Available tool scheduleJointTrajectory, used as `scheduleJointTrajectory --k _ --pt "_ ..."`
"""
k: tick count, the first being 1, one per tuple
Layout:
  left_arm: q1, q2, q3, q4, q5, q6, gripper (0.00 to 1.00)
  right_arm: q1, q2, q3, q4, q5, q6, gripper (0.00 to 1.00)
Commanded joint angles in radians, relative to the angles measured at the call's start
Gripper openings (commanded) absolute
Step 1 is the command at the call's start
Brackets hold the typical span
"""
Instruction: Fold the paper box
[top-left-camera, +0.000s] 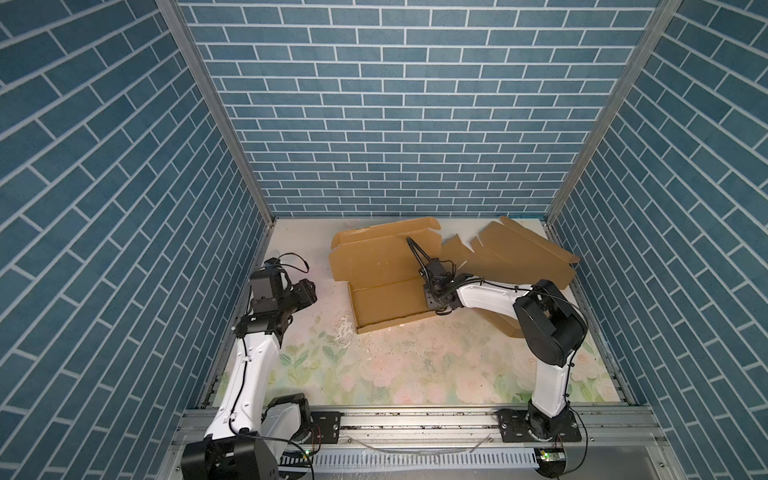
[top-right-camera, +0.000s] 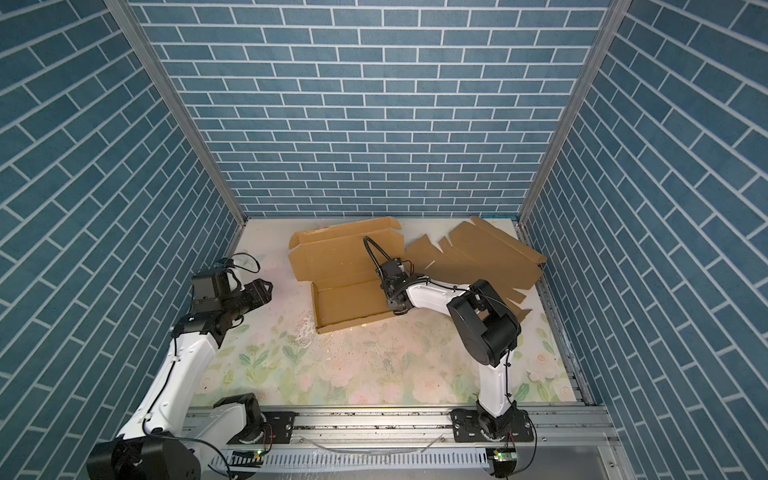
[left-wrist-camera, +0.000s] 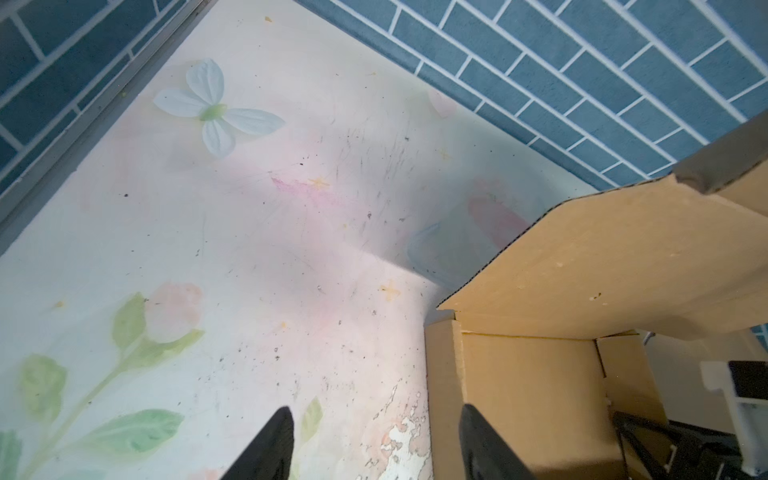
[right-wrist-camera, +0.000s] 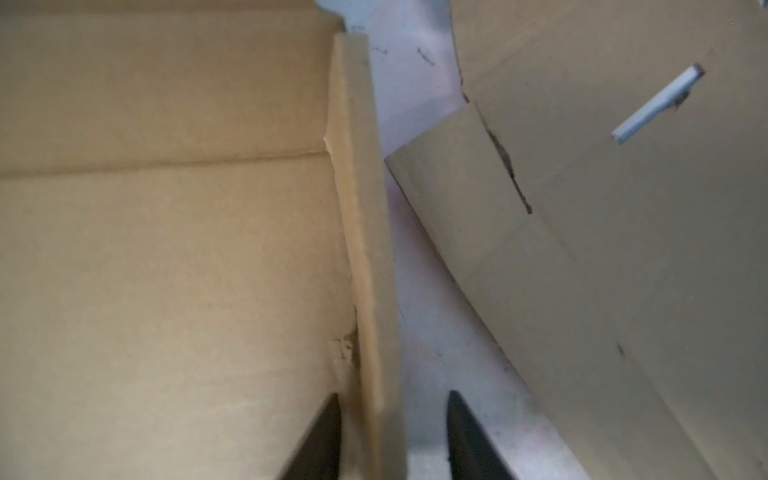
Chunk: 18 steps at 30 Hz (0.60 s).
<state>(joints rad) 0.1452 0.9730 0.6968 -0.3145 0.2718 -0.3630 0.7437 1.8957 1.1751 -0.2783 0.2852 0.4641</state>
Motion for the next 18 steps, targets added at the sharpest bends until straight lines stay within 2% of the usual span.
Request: scheduleJointTrajectory --k 1,3,6,10,15,18 --pt "-0.004 -0.022 -0.02 0.074 0.059 0.009 0.66 -0.013 -0.118 -0.065 0.13 -0.106 -0.01 0.57" --pt "-0.004 -0.019 -0.012 0.061 0.088 0.041 0.67 -0.041 -0.187 -0.093 0.151 -0.209 -0.059 0.63" --pt "-0.004 -0.017 -0.003 0.04 0.148 0.099 0.67 -0.107 -0.299 -0.12 0.147 -0.364 -0.13 0.66" --pt "-0.003 -0.015 0.032 0.024 0.179 0.176 0.67 -0.213 -0.401 -0.081 0.053 -0.549 -0.233 0.68" --pt "-0.002 0.046 0.056 0.102 0.268 0.239 0.67 -0.351 -0.375 0.041 -0.047 -0.692 -0.346 0.7" --pt "-0.002 0.119 0.093 0.14 0.314 0.263 0.67 -0.387 -0.332 0.08 0.005 -0.738 -0.428 0.7"
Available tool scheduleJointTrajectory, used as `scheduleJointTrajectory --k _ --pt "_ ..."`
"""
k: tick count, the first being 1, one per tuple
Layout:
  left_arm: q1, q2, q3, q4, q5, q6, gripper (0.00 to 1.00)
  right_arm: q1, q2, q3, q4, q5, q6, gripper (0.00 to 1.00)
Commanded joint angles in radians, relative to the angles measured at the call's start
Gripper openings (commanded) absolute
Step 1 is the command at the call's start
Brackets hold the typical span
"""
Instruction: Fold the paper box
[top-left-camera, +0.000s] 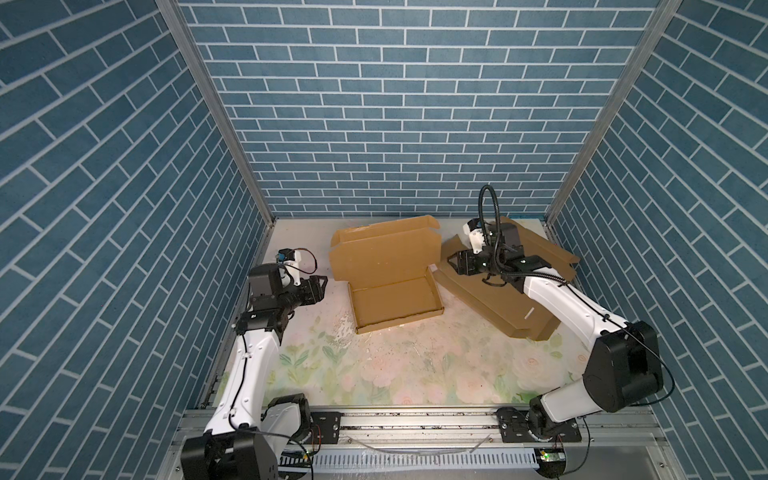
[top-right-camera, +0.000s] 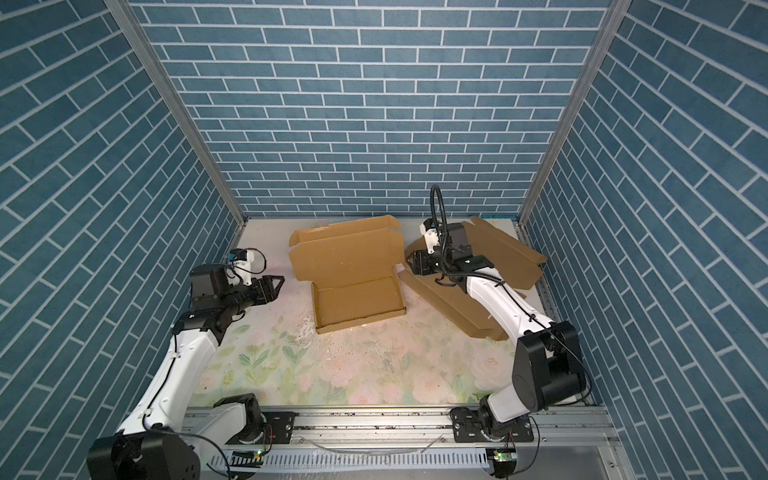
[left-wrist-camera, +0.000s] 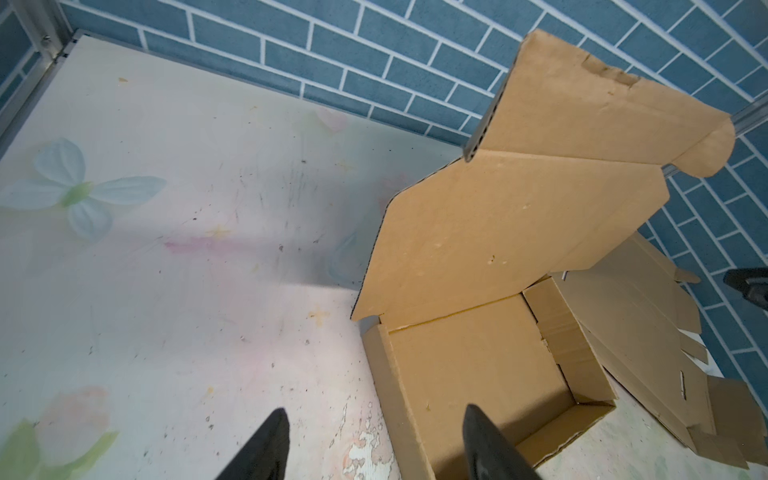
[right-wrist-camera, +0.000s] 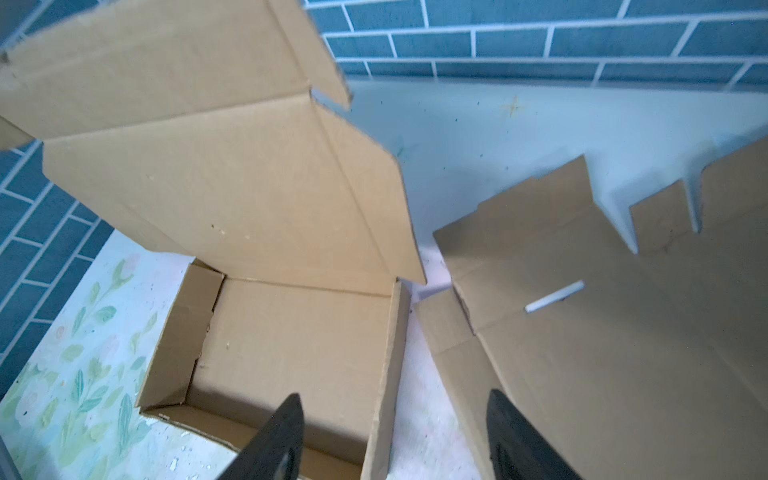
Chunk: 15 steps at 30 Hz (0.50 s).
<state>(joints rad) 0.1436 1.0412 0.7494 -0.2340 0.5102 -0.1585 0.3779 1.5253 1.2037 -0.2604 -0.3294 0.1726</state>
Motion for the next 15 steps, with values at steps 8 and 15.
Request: scheduleJointTrajectory --k 8,15 --pt "-0.001 0.184 0.106 0.072 0.236 0.162 0.68 -0.099 0.206 0.183 0.11 -0.388 -0.27 0.73" --pt "-0.001 0.259 0.119 0.161 0.31 0.224 0.69 -0.111 0.375 0.371 0.036 -0.502 -0.321 0.72"
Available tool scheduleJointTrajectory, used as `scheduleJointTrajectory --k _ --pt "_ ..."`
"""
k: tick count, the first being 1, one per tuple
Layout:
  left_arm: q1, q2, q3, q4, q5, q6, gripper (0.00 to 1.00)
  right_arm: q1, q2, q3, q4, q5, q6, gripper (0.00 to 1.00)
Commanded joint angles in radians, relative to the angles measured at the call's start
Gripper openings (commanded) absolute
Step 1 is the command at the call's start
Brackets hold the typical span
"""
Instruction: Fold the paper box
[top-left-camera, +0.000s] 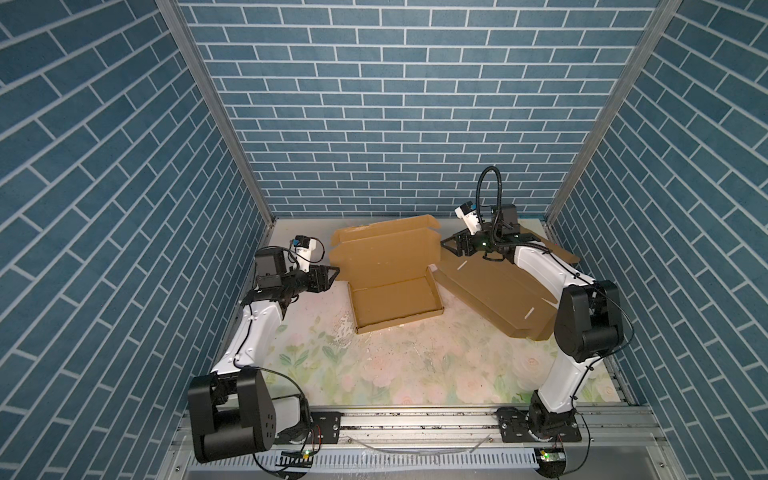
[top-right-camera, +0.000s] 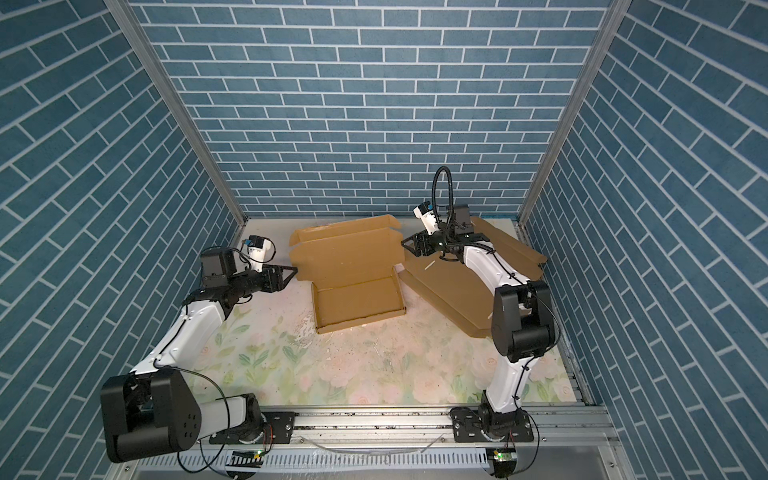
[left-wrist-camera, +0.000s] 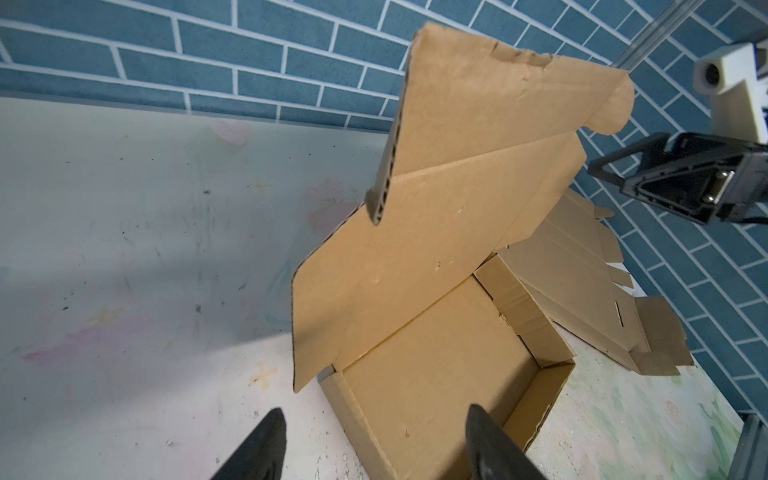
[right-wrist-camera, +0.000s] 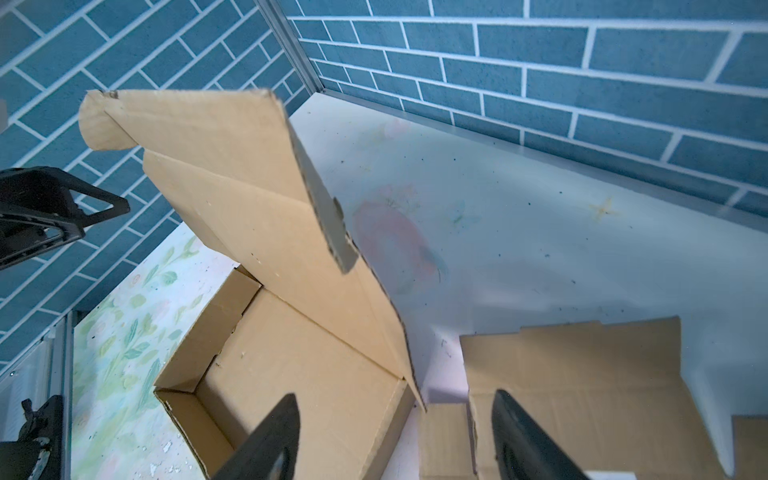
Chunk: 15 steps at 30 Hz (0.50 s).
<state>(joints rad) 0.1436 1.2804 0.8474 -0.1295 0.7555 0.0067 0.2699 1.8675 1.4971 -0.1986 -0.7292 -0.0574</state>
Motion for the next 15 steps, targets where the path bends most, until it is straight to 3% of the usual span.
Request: scheduleJointTrajectory --k 1,7,15 --pt "-0.001 0.03 0.022 0.069 0.074 0.061 0.69 -0.003 0.047 0.093 -0.037 -0.115 -0.096 0.71" --pt "0.023 0.078 0.061 0.048 0.024 0.135 0.68 -0.003 0.108 0.177 -0.141 -0.178 -0.164 0.68" --pt "0.034 0.196 0.116 0.114 0.144 0.139 0.67 -0.001 0.175 0.261 -0.218 -0.223 -0.197 0.63"
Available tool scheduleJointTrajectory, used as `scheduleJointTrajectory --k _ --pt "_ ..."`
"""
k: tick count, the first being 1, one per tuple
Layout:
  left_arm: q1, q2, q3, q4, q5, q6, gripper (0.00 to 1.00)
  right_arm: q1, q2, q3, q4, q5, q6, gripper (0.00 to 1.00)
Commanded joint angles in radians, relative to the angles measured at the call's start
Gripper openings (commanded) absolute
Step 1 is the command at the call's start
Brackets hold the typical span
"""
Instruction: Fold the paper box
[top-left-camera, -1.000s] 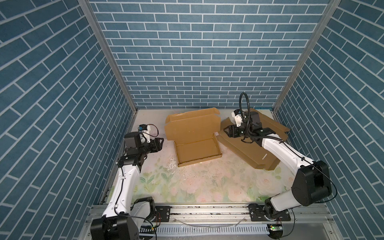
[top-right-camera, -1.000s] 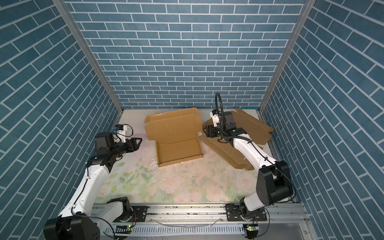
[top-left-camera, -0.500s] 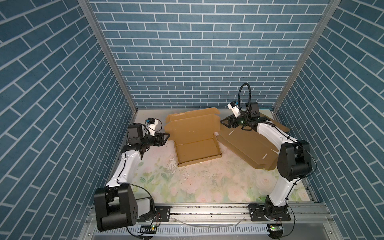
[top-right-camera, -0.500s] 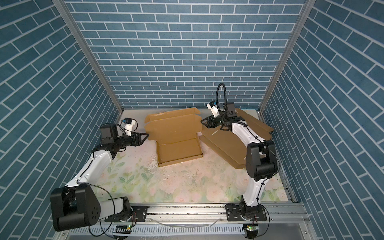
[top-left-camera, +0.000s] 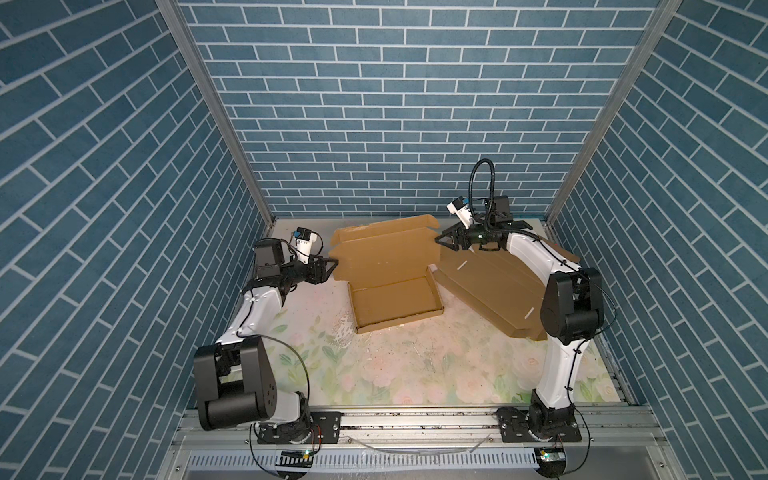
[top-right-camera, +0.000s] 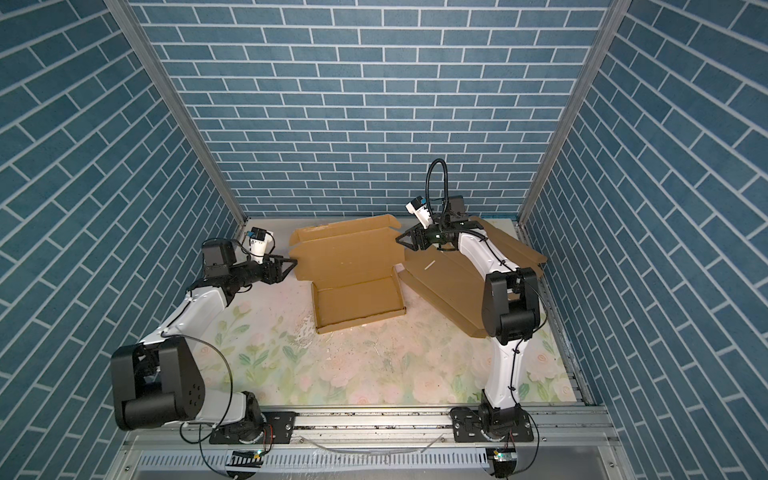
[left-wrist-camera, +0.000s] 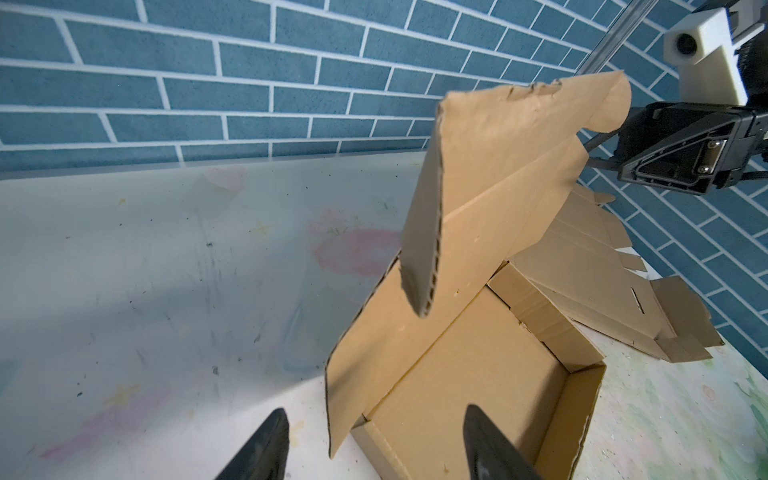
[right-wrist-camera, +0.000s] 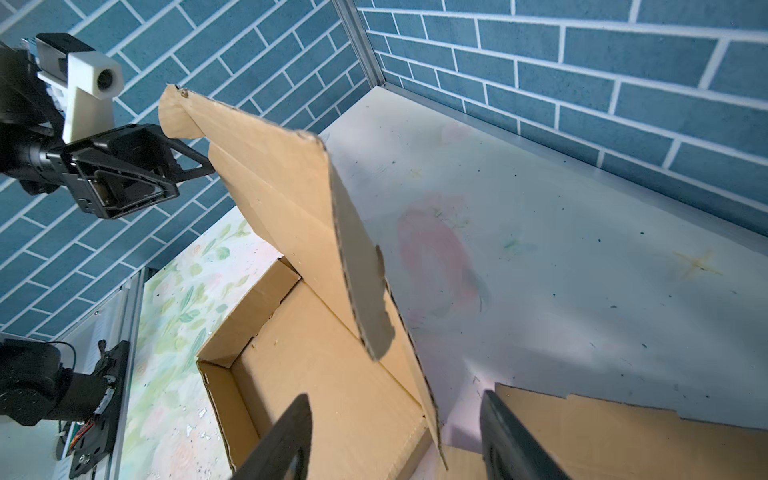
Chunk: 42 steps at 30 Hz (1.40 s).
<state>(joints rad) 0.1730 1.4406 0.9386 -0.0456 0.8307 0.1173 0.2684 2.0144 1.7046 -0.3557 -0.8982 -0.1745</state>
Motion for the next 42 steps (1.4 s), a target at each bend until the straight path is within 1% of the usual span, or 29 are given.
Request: scheduleJointTrajectory --k 1,7,14,18,26,29,33,35,38,42 --pt "0.005 0.045 0.03 0.034 0.08 0.034 0.66 0.0 0.032 0.059 -0.066 -0.056 -0.083 0.62" --pt "0.006 0.093 0.042 0.094 0.109 0.044 0.65 0.01 0.078 0.115 -0.106 -0.068 -0.108 0.57" --pt "0.005 0.139 0.046 0.122 0.136 0.049 0.55 0.037 0.121 0.181 -0.159 -0.064 -0.14 0.5" --pt "0.003 0.145 0.039 0.133 0.143 0.048 0.44 0.041 0.124 0.185 -0.164 -0.063 -0.14 0.42" --pt "-0.006 0.142 0.019 0.174 0.121 0.036 0.29 0.054 0.105 0.15 -0.143 -0.04 -0.136 0.18" --pt "-0.012 0.132 0.013 0.177 0.092 0.03 0.25 0.055 0.078 0.102 -0.083 -0.01 -0.105 0.1" --pt "-0.021 0.099 -0.003 0.191 0.06 0.029 0.16 0.059 0.022 0.006 0.048 0.024 -0.042 0.01" --pt "-0.026 0.084 -0.011 0.206 0.051 0.018 0.12 0.063 -0.002 -0.038 0.106 0.05 -0.02 0.0" --pt "-0.05 0.065 -0.021 0.229 0.029 0.006 0.06 0.078 -0.036 -0.108 0.203 0.122 0.025 0.0" --pt "-0.09 0.042 -0.029 0.271 -0.039 -0.005 0.01 0.109 -0.086 -0.197 0.355 0.285 0.104 0.0"
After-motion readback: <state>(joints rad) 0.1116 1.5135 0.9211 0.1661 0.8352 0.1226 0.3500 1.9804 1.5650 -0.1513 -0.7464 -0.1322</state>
